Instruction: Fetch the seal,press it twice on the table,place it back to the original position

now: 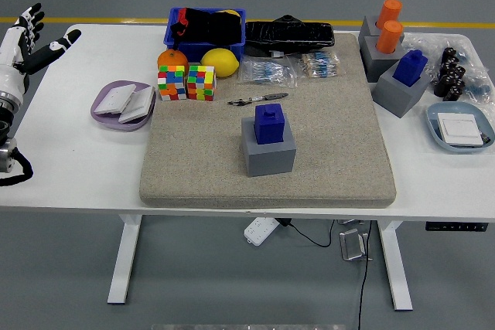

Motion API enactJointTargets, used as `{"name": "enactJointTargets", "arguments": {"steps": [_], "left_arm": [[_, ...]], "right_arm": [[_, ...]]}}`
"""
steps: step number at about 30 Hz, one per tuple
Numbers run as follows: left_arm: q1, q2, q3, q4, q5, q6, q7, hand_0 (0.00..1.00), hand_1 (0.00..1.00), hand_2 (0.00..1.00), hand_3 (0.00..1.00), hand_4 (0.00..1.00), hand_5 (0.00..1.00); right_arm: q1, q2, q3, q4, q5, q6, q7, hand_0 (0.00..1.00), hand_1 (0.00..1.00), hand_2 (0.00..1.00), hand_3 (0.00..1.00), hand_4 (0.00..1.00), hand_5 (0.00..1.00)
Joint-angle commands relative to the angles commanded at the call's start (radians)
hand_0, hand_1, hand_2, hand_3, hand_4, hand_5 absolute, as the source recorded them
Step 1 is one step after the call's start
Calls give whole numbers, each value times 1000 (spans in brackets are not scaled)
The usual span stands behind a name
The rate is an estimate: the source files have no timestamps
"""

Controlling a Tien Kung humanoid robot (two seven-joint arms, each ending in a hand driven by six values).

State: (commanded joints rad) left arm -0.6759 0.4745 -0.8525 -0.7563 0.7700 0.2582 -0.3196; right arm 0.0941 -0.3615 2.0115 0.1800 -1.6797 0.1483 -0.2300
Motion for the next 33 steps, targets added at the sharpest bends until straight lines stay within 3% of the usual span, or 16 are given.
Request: {"name": "enactJointTargets", "arguments": {"steps": [33], "left_arm": [[-5,0,-6,-8,0,-2,0,988,998,998,997,998,382]], "right_arm": [[10,-11,-19,0,25,-1,2,789,721,726,662,803,492]]}}
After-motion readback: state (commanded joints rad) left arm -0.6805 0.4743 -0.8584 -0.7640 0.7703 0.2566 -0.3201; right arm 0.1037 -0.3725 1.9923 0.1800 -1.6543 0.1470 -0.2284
